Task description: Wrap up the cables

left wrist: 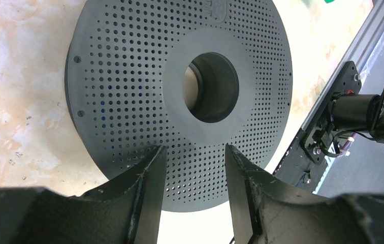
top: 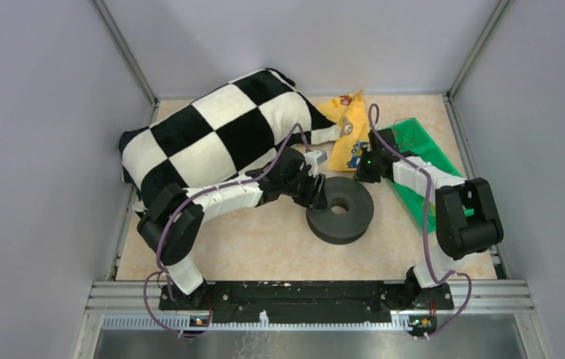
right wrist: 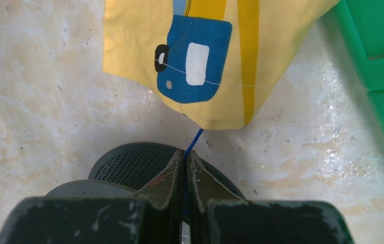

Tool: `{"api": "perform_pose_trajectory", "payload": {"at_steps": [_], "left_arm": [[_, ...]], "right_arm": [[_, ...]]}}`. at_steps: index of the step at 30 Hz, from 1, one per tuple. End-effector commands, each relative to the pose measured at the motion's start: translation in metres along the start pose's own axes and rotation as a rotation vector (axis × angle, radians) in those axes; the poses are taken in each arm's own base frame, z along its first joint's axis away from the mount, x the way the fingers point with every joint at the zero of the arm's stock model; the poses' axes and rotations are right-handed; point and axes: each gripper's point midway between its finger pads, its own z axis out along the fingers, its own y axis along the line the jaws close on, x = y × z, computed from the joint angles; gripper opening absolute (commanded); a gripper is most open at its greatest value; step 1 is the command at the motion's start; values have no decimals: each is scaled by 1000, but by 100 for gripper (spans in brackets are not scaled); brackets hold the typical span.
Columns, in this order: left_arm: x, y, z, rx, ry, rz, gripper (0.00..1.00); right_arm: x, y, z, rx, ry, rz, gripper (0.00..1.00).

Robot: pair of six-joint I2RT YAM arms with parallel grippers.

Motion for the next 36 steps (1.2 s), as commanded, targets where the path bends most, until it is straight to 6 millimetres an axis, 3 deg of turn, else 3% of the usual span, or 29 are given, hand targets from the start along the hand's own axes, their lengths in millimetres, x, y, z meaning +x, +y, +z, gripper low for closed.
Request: {"api": "perform_pose_trajectory", "payload": {"at_steps": [1,4,10,17,28,36], "left_arm": [[20,17,10,-52,69,5,53],[21,18,11,-53,74,3,52],[19,16,10,-48,71,5,52],[7,7,2,-38,45,23,53],[-53,-33,-43,-18,-110,115,55],[-77,-51,-80,-30,-221,141,56]], "right_arm": [[-15,10,-4,-35,-10,-54,0],[-16,17,-5,-71,-4,-62,2],[-17,21,-5,-89,2,-67,20],[-23,20,-10,-72,-16,-71,25],[-39,21,-19,-43,-55,-96,36],[-37,37,-9,-113,-18,-90,38]]}}
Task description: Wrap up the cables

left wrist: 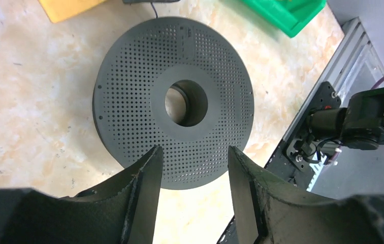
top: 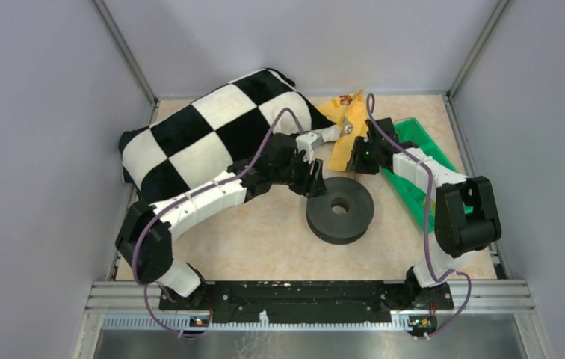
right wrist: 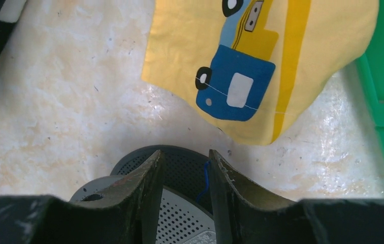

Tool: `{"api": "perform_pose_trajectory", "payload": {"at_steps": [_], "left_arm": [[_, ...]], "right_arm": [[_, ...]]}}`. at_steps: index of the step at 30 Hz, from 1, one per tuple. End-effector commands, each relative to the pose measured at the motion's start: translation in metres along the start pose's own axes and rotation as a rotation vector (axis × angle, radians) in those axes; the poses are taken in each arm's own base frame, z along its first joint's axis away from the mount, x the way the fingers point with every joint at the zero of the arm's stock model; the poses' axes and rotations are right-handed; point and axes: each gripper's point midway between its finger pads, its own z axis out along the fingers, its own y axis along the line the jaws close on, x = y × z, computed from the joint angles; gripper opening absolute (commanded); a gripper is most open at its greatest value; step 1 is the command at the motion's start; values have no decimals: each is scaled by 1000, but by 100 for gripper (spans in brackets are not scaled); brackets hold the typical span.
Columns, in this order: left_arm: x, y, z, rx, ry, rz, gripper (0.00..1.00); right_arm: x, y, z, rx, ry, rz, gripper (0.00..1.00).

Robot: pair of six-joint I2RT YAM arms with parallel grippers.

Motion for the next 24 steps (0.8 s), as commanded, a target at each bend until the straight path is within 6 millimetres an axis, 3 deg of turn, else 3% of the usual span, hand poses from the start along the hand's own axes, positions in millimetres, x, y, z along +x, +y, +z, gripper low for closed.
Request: {"api": "perform_pose_trajectory", "payload": {"at_steps": [1,11,24], "left_arm": [[-38,-17,-31,-7,-127,53,56],[-54,-15,-65,-85,-227,85,59],[-55,-13,-79,-114,-259,84,59]], "right_arm": [[-17,19,4,-65,-18,-17,38],[2,56,22,-108,42,-67,40],[11,85,26,-175,111,-151,49]]}}
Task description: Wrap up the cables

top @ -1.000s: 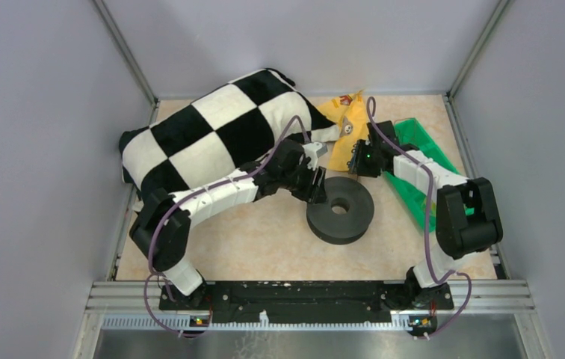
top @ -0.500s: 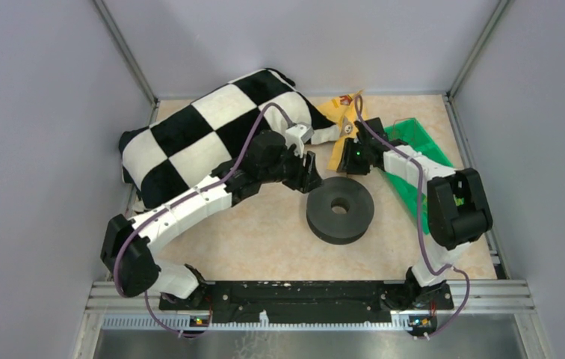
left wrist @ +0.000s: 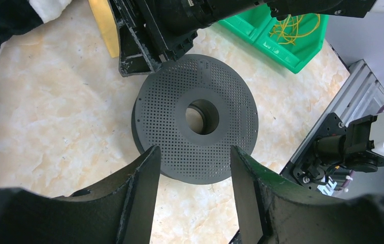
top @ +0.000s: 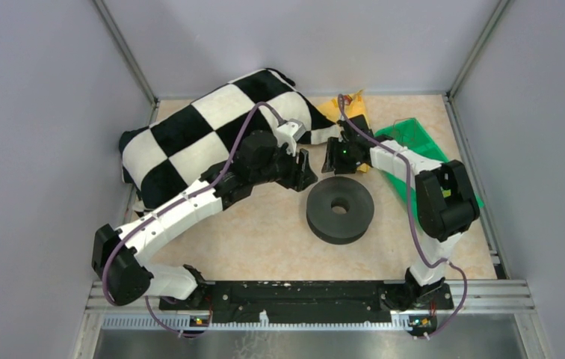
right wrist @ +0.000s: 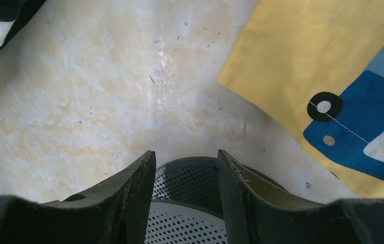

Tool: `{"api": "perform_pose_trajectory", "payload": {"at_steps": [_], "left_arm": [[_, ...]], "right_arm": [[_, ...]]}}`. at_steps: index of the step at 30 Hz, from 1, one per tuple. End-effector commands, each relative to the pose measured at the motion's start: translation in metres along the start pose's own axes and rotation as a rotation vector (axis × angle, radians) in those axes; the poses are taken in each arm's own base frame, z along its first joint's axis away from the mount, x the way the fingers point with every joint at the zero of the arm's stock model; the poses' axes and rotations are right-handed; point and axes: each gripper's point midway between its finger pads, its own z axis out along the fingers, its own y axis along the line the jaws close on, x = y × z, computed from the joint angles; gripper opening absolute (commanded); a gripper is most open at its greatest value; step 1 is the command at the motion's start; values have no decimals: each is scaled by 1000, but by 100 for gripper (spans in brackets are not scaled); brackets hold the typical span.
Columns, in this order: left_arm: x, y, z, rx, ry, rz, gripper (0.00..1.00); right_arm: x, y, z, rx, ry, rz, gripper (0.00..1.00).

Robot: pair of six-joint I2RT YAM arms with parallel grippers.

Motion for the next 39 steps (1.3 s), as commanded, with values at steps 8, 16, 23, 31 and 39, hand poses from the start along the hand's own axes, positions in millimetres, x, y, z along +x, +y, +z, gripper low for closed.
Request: {"api": "perform_pose_trajectory", "payload": {"at_steps": [8,16,23,31,39], "left_arm": [[-11,2,-10,-27,-53,22,59],[-11,5,-12,-41,-56,26,59],[-15,6,-14,-47,-68,29,59],[-31,-1,-28,-45,-115,34,59],[-49,0,-50,-82,-190,37,60]], "right_arm": [[-7,38,0,-110,30,-75,50],[1,55,9,-143,91,-122,50],[-11,72,2,-162,78,-151,50],[-36,94,-18,-191,18,-173,52],[-63,101,-45,-162,-67,-188,64]]}}
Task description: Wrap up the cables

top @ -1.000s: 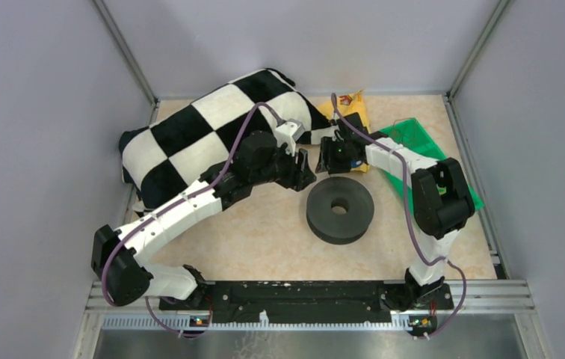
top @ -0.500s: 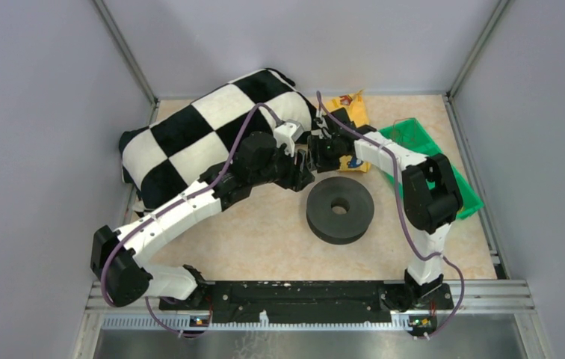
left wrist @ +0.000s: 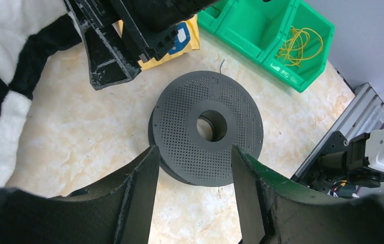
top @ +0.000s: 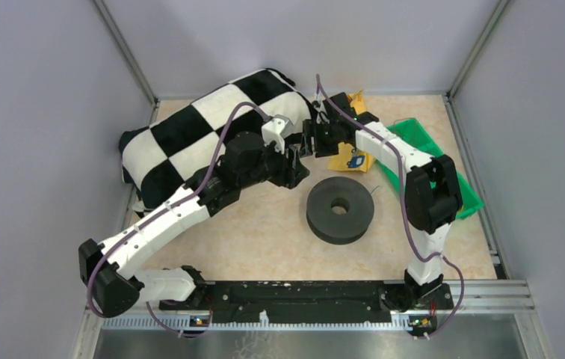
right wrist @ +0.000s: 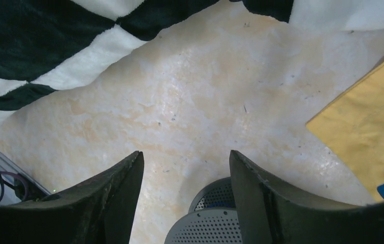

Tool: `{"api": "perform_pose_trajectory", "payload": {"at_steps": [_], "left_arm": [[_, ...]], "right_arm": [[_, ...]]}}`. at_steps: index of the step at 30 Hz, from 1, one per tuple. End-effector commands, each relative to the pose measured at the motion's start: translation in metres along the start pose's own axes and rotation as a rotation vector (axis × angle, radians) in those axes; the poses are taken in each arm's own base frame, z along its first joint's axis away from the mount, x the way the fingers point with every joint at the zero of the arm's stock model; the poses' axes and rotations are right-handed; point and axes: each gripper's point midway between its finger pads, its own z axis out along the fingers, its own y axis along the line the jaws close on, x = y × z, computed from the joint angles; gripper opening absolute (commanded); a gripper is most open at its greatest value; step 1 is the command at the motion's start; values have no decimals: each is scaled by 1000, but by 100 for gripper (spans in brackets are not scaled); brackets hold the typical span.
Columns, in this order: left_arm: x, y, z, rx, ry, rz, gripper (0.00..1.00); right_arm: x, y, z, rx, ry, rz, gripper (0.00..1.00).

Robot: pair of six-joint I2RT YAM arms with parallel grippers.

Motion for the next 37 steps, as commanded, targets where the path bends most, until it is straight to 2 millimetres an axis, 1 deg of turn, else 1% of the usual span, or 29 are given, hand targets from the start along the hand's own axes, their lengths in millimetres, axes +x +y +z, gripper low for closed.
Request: {"api": "perform_pose_trajectory", "payload": {"at_steps": [1,3,5,6,7,8,10,12,13,14,16,19,22,24,26,27,30,34,37], "left_arm": [[-34,-1,-22,-33,-112,20,61],[-38,6,-28,-74,-132,16,62],[-41,13,-34,-117,-144,19,66],[-40,17,-36,-138,-142,23,70],[-40,20,-38,-158,-140,24,73],[-39,24,-41,-179,-135,27,77],[-36,29,-45,-207,-123,29,84],[-33,32,-49,-223,-115,23,91],[-30,33,-51,-227,-112,21,96],[-29,34,-54,-231,-111,18,98],[-25,36,-58,-242,-111,10,99],[-21,40,-62,-259,-116,-3,99],[-14,45,-64,-280,-114,-21,99],[-11,49,-64,-297,-109,-40,99],[-5,52,-63,-312,-92,-58,99],[-2,53,-61,-318,-84,-69,99],[6,57,-56,-343,-64,-99,99],[8,58,-51,-349,-46,-108,99],[5,58,-53,-356,-62,-114,99]], "right_arm": [[-34,14,-36,39,-120,-51,67],[-42,5,-51,114,-166,-59,74],[-49,-6,-73,204,-219,-66,78],[-55,-17,-90,289,-267,-62,82],[-56,-22,-103,330,-292,-60,84],[-58,-32,-119,401,-328,-51,93],[-56,-56,-154,569,-401,-28,96],[-46,-78,-187,713,-457,-1,99],[-37,-89,-203,781,-476,10,99],[-24,-100,-213,841,-476,13,99],[-2,-114,-233,920,-480,19,99],[32,-129,-250,974,-464,24,99],[65,-137,-258,978,-438,57,99],[84,-140,-264,966,-437,86,99],[97,-142,-267,956,-443,111,99],[102,-143,-268,950,-450,122,99],[106,-141,-277,929,-494,146,99],[102,-136,-292,891,-580,169,99],[96,-130,-298,850,-635,168,99]]}}
